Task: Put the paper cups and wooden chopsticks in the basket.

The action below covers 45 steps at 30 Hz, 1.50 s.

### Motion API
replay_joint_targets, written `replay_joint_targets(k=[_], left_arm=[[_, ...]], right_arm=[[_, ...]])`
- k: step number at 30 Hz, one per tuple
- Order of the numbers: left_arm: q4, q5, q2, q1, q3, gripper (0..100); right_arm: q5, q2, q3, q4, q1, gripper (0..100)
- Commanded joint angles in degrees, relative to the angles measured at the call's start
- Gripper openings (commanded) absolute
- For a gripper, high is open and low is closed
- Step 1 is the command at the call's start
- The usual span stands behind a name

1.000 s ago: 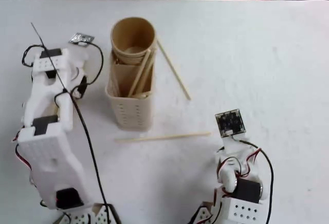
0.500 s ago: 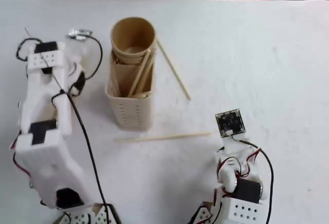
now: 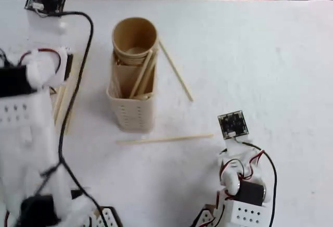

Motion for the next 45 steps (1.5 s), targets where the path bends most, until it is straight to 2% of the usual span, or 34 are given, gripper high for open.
replay_joint_targets(k=[1,9,13,16,21,30,36,41,45], left_arm=[[-2.73,2.81,-10.15,6.64,-2.99,2],[-12.84,12.84,-15.78,20.62,-2.29,2],[-18.46,13.1,-16.13,26.95,1.14,2],[-25.05,13.01,-16.22,28.79,6.51,2],[-34.46,13.19,-16.31,28.97,15.12,2],[-42.55,12.75,-16.31,28.44,26.9,2],[-46.15,9.49,-16.92,26.95,34.73,3],[-46.86,9.23,-25.45,25.1,41.58,3],[-46.86,9.23,-35.21,25.1,49.93,11]], right_arm=[[0.53,-0.4,0.53,0.13,0.57,2.4],[0.53,-0.4,0.53,0.13,0.57,2.4],[0.53,-0.4,0.53,0.13,0.57,2.4],[0.53,-0.4,0.53,0.13,0.57,2.4],[0.53,-0.4,0.53,0.13,0.57,2.4],[0.53,-0.4,0.53,0.13,0.57,2.4],[0.53,-0.4,0.53,0.13,0.57,2.4],[0.53,-0.4,0.53,0.13,0.57,2.4],[0.53,-0.4,0.53,0.13,0.57,2.4]])
